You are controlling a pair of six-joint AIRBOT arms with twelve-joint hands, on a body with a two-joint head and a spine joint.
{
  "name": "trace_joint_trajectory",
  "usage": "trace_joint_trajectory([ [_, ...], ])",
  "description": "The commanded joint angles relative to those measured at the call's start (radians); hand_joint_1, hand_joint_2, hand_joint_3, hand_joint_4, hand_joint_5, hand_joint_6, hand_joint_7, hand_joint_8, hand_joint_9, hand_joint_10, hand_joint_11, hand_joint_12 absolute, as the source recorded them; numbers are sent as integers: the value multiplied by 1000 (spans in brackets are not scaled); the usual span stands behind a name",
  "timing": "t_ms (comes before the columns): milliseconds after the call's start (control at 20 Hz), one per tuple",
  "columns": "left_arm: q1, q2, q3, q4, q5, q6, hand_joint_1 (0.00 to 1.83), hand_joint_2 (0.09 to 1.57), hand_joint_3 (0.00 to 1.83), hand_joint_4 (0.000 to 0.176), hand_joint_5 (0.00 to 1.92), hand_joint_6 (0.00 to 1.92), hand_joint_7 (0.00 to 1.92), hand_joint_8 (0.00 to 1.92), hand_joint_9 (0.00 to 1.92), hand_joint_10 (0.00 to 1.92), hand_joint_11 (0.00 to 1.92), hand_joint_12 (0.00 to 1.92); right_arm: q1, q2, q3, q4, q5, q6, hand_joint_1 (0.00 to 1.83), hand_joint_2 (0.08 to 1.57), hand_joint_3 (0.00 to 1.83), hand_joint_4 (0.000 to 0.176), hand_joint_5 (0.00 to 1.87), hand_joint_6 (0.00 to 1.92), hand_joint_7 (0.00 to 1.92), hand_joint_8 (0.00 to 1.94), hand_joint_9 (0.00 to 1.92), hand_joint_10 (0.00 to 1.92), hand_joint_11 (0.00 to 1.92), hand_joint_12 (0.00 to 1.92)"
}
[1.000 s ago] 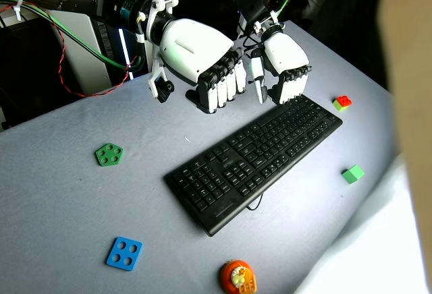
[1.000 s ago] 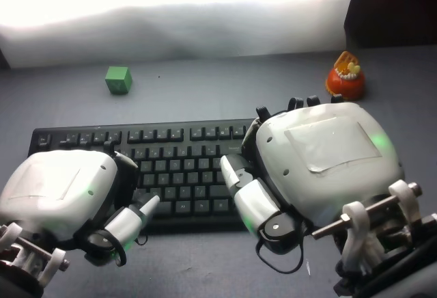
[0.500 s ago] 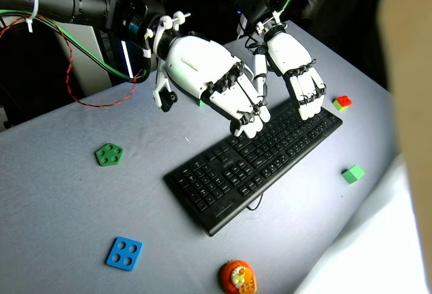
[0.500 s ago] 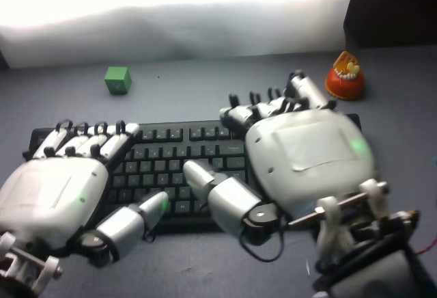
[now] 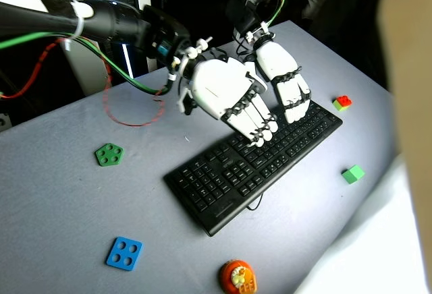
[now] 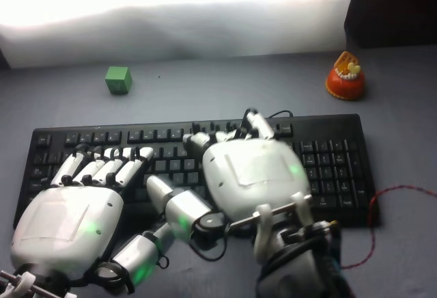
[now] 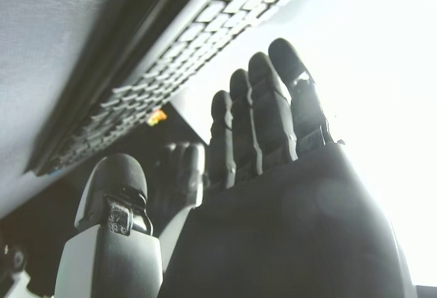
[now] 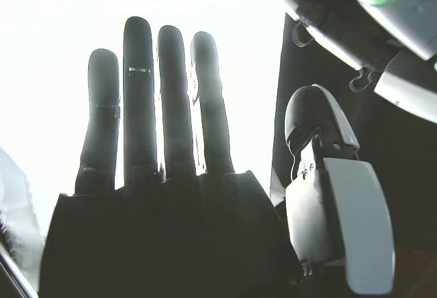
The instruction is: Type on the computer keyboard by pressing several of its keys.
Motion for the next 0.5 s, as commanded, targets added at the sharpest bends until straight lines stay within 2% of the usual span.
trace_joint_trajectory([
  [0,6,-3,7,61,-114,-7,189,1300,5,25,254,8,285,3,257,7,0,810,0,1,8,-88,58,5,51,1230,1,0,530,32,589,5,540,323,12,1547],
  [100,18,-13,24,70,-121,-18,137,1321,11,20,261,8,278,0,247,2,0,766,-17,-25,49,-98,48,10,90,1223,0,0,554,40,602,9,546,323,14,1550],
  [350,46,-35,59,74,-143,-51,122,1322,6,20,282,14,288,5,256,8,0,746,-42,-85,144,-125,38,21,55,1234,3,0,558,32,641,14,562,344,5,1595],
  [450,53,-42,70,75,-144,-59,101,1333,7,17,303,14,284,2,250,3,0,726,-48,-99,167,-126,32,23,92,1230,1,0,594,22,698,6,554,459,29,1616],
])
